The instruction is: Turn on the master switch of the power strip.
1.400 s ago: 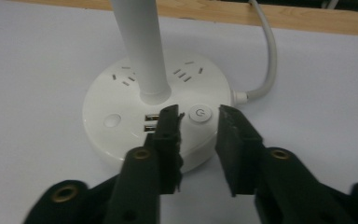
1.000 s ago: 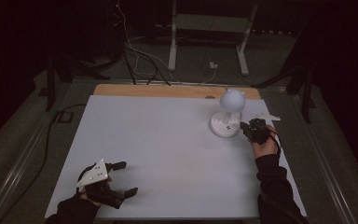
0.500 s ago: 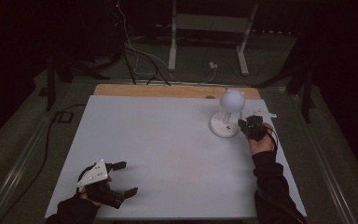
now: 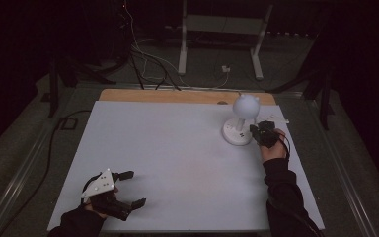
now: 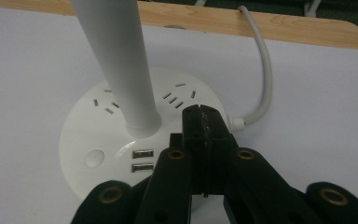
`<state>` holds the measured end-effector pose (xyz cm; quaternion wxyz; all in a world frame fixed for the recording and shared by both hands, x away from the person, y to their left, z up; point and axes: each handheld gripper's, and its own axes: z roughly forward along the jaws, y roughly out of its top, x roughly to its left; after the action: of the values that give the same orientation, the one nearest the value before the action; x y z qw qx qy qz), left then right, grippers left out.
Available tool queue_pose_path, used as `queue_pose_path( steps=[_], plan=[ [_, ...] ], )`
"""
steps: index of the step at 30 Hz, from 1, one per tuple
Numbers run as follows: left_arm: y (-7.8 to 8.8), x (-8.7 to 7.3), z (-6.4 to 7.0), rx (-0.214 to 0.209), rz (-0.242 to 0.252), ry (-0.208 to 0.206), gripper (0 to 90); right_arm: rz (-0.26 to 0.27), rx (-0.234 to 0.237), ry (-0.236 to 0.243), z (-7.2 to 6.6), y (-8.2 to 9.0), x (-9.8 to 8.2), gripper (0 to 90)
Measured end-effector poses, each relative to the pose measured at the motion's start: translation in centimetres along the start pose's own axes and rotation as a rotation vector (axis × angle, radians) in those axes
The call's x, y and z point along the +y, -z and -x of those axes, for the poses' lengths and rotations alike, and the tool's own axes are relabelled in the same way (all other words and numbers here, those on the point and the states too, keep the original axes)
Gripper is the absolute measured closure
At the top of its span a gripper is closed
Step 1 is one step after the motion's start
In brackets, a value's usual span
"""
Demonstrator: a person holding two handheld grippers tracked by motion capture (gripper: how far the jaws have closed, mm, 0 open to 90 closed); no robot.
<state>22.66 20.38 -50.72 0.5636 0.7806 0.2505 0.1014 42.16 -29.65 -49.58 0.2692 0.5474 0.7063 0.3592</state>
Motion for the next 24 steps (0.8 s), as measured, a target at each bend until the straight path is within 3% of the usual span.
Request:
queue_pose_path(
  steps=[19, 24],
  plan=[
    [-0.02, -0.01, -0.01, 0.0, -0.003, -0.001, 0.2, 0.007, -0.004, -0.015, -0.1, -0.97, -0.82, 90.0],
    [-0.03, 0.0, 0.03, 0.001, -0.003, -0.002, 0.2, 0.019, -0.01, 0.014, -0.17, -0.98, -1.01, 90.0]
  ],
)
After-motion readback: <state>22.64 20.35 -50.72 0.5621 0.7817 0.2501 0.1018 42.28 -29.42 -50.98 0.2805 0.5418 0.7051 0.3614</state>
